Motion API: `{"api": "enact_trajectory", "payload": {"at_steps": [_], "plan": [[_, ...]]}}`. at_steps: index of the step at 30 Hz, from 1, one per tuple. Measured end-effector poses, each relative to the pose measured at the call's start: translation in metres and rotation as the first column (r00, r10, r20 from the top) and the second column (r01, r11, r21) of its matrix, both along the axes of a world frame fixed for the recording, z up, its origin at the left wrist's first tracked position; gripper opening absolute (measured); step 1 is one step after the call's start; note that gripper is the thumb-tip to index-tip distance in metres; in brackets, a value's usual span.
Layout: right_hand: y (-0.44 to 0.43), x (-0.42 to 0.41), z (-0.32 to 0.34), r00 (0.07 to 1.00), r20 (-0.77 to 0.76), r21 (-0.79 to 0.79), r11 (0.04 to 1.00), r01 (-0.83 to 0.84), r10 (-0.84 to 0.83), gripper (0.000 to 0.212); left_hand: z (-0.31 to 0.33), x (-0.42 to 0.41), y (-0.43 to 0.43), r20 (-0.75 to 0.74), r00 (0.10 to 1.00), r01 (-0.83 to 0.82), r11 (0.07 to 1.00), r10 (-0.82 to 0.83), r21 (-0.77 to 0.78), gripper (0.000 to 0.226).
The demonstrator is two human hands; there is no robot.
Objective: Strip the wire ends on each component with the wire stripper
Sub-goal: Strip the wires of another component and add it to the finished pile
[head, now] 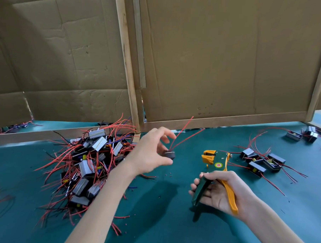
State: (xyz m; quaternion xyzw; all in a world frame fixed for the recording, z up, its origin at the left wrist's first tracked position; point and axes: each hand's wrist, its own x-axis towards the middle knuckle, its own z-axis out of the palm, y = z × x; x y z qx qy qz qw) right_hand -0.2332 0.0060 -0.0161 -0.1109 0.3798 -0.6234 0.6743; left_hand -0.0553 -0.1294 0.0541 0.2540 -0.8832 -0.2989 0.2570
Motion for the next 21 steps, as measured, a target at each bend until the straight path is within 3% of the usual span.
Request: {"api": "enact_trajectory", "payload": {"at_steps": [2,6,11,14,16,19,21], "plan": [[0.0,-0.001,-0.001,1.0,-0.006,-0.008,1.0,0.005,-0.005,0.016,-0.019,-0.013,0.002,0.053,0.998,-0.016,0.998,0.019,-0.069,0.069],[-0.001,-0.003,-0.002,1.0,-0.006,-0.016,1.0,0.01,-0.01,0.019,-0.057,-0.024,0.001,0.238,0.971,-0.025,1.0,0.028,-0.016,0.076],[-0.001,-0.006,-0.002,1.0,-0.001,-0.023,1.0,0.015,-0.015,0.012,-0.053,-0.023,0.0,0.14,0.99,0.004,0.998,-0.014,0.067,0.035],[-0.001,-0.008,-0.001,1.0,0.0,-0.032,0.999,0.028,-0.028,0.011,-0.039,-0.019,0.0,0.204,0.955,-0.188,0.971,0.216,-0.148,0.005],[0.0,-0.009,0.001,0.999,0.004,-0.036,0.998,0.043,-0.043,0.012,-0.035,-0.014,-0.001,0.333,0.877,-0.279,0.931,0.347,-0.235,0.017],[0.001,-0.009,0.002,0.997,0.003,-0.044,0.996,0.071,-0.071,0.015,-0.04,-0.015,0.005,0.555,0.756,-0.345,0.932,0.347,-0.112,0.047],[0.001,-0.009,0.003,0.996,-0.006,-0.048,0.995,0.084,-0.084,0.017,-0.049,-0.019,0.004,0.538,0.729,-0.398,0.902,0.422,-0.169,0.045]]}}
